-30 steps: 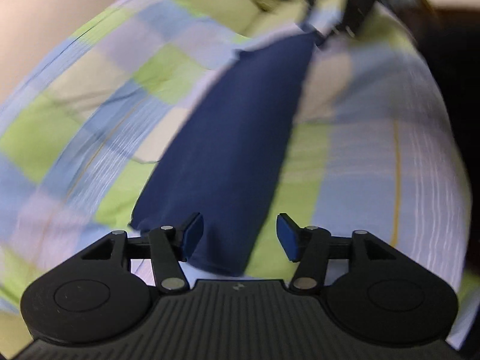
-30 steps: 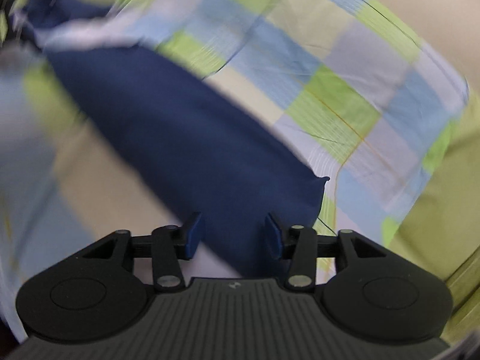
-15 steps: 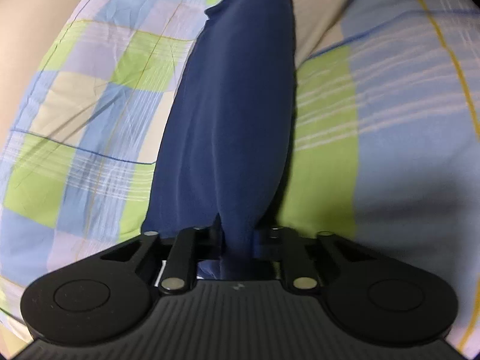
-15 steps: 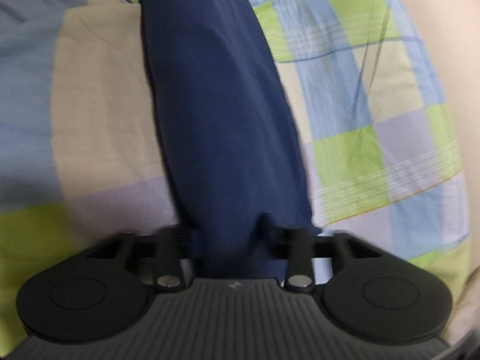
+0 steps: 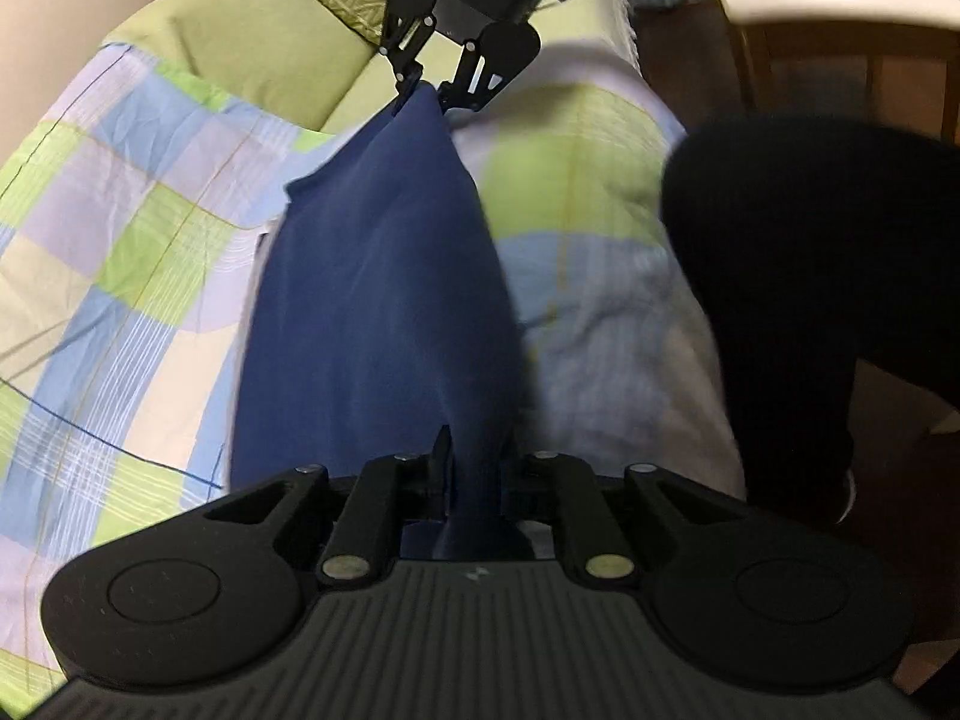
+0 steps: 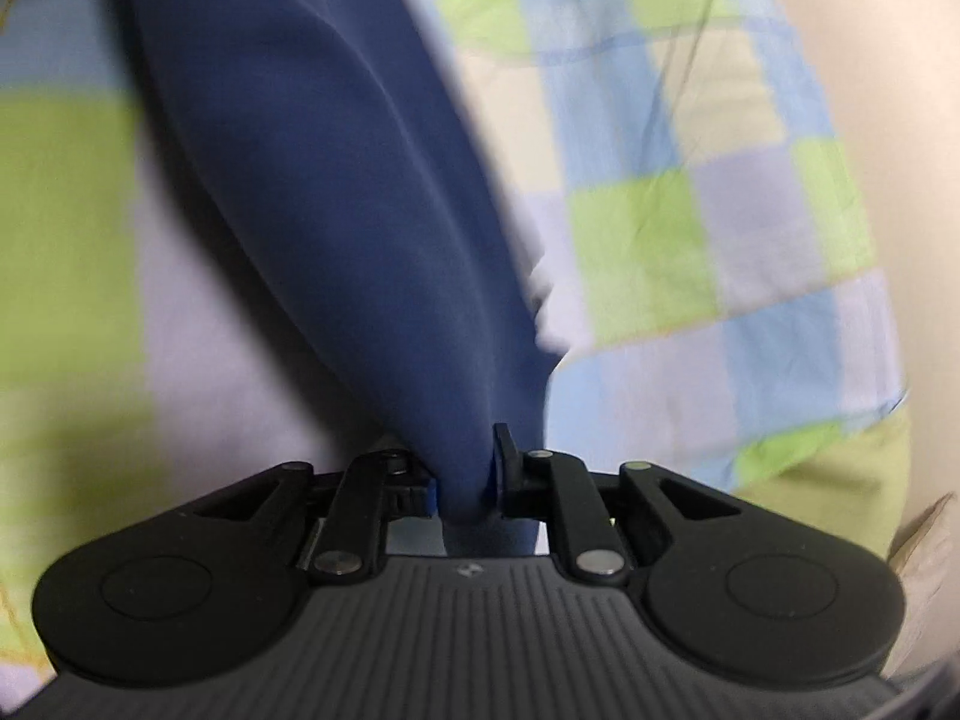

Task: Fold clothes

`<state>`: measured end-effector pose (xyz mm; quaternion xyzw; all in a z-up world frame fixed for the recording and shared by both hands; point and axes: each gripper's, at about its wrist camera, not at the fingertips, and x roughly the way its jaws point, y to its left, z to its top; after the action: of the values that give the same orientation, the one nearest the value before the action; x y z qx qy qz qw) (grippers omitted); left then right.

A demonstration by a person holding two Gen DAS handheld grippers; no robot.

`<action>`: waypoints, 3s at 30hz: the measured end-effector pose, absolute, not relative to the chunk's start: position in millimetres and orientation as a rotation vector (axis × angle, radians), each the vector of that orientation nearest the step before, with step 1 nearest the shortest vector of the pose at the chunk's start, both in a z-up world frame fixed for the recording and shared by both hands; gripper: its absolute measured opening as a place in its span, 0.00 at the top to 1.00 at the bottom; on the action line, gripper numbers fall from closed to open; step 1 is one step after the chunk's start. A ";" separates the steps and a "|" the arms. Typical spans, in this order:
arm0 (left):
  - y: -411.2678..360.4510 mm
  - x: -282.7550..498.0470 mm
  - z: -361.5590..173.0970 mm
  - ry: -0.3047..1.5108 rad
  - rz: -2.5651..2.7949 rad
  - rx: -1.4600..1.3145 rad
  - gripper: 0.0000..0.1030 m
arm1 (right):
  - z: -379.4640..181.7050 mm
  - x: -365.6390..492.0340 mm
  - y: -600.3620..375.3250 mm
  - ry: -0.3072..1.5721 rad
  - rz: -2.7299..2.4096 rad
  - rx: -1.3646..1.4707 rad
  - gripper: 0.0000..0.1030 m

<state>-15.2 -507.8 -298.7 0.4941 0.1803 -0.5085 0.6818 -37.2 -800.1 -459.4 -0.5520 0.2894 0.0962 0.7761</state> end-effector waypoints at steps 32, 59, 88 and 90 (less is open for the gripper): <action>-367.9 82.6 -308.1 0.125 -1.149 1.121 0.45 | -461.2 -129.5 -534.5 0.444 0.319 -1.128 0.53; -410.6 96.8 -331.1 -0.145 -1.316 1.356 0.90 | -414.6 -124.0 -564.3 0.464 0.261 -0.804 0.86; -511.1 134.0 -194.9 -0.038 -1.257 1.243 0.91 | -372.2 -117.6 -685.6 0.361 0.233 0.105 0.81; -548.5 145.1 -190.0 -0.029 -1.272 1.253 0.91 | -372.6 -112.2 -725.3 0.331 0.235 0.306 0.81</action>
<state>145.1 -548.5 -190.0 0.5467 -0.0125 -0.5546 0.6272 -112.2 -725.3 -372.6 0.1512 0.1635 0.1162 0.9679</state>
